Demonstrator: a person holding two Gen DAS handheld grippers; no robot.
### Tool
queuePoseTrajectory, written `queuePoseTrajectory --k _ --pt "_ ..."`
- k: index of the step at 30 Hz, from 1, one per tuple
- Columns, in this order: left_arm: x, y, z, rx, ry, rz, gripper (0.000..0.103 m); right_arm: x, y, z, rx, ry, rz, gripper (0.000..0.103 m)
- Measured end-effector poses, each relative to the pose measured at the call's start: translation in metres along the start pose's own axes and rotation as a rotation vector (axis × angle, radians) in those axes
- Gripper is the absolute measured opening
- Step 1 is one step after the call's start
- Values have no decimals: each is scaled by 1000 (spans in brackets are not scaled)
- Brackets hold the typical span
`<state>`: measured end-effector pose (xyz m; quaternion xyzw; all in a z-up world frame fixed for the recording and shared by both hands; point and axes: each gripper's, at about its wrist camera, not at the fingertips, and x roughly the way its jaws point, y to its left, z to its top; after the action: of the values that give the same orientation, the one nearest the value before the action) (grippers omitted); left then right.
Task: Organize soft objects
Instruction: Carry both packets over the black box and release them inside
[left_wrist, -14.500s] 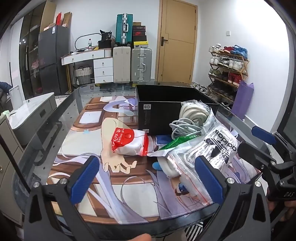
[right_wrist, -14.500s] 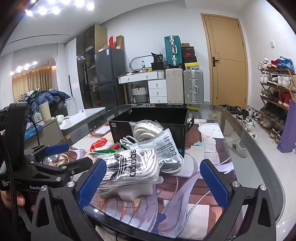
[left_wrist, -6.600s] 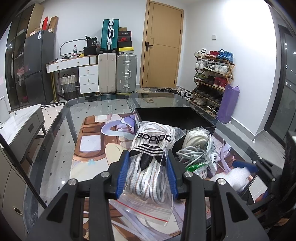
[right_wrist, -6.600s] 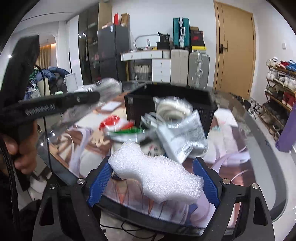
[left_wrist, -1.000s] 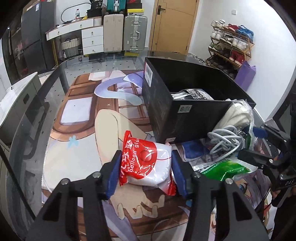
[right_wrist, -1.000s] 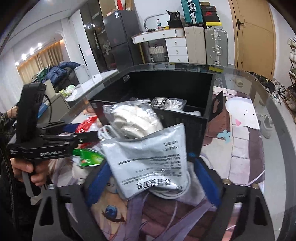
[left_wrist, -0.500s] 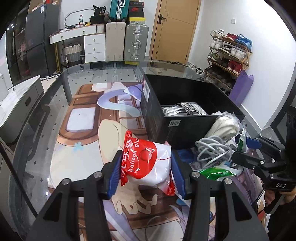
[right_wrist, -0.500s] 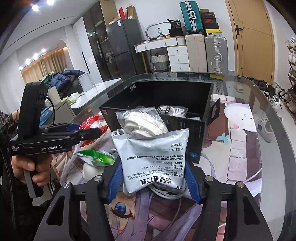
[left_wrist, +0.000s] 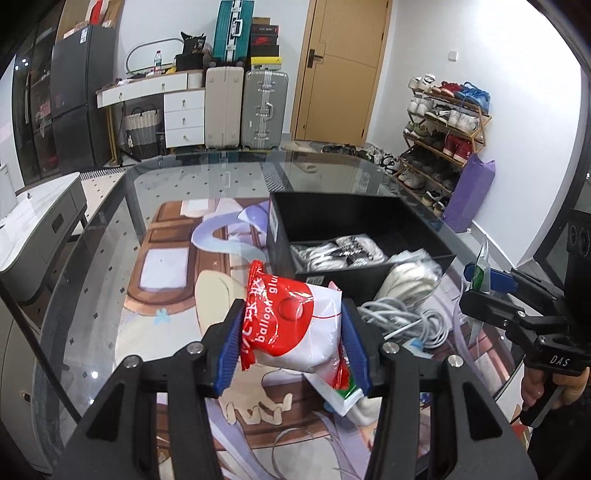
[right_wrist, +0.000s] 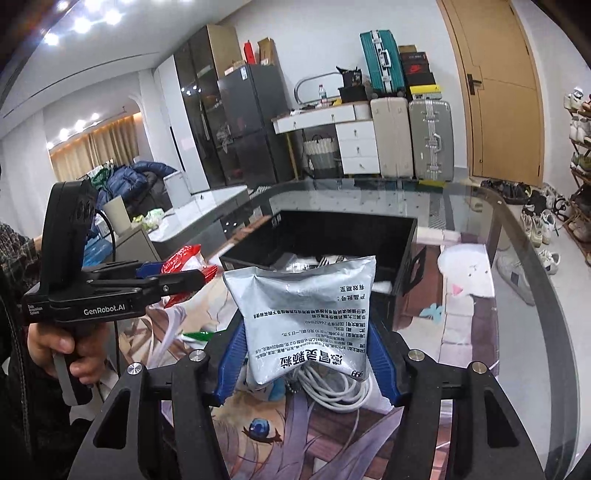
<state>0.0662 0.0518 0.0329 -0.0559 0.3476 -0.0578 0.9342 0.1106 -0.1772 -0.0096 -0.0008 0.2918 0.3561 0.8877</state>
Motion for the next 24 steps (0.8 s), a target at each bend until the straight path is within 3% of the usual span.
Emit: queuePoseTrajectory --k 24 --pt "4 -5 53 -10 -94 -103 49 -6 5 32 32 -67 -59 61"
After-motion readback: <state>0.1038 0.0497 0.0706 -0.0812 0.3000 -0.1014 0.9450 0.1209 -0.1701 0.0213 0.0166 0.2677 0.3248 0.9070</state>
